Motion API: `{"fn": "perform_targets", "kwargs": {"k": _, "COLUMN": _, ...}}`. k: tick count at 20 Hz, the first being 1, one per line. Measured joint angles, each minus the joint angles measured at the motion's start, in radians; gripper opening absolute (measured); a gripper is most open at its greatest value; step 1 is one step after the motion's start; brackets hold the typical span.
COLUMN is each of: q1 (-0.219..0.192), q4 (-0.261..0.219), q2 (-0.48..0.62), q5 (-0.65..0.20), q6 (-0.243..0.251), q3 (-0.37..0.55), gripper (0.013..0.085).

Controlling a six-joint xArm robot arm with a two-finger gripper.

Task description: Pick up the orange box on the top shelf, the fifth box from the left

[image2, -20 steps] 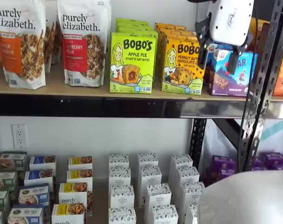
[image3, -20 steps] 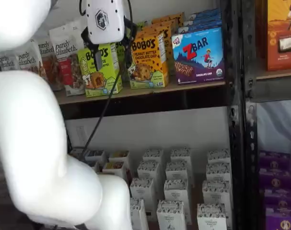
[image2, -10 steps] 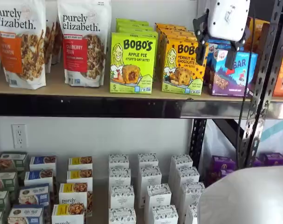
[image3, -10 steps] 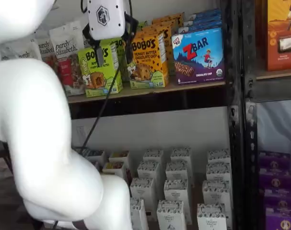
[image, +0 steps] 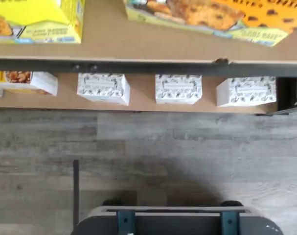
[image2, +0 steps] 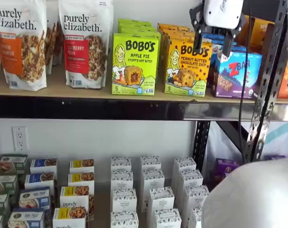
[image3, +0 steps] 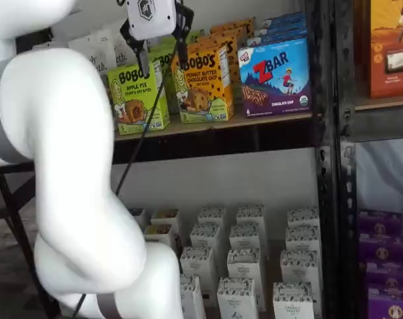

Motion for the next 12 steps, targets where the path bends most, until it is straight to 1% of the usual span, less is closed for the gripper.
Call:
{"fn": "perform_targets", "kwargs": {"k": 4, "q1": 0.006, "q4": -0.017, "q2": 0.060, "q5": 0.002, "q6": 0.001, "q3": -0.062, "gripper": 0.0850}}
{"fn": "perform_targets", "kwargs": {"k": 9, "q1": 0.007, "q4": -0.021, "q2": 0.146, "q5": -0.003, "q6": 0.000, "q3": -0.151, "gripper": 0.0850}}
{"fn": "perform_targets", "kwargs": {"k": 12, "q1": 0.009, "q4": -0.022, "q2": 0.171, "q5": -0.005, "q6": 0.001, "q3": -0.179, "gripper": 0.0850}}
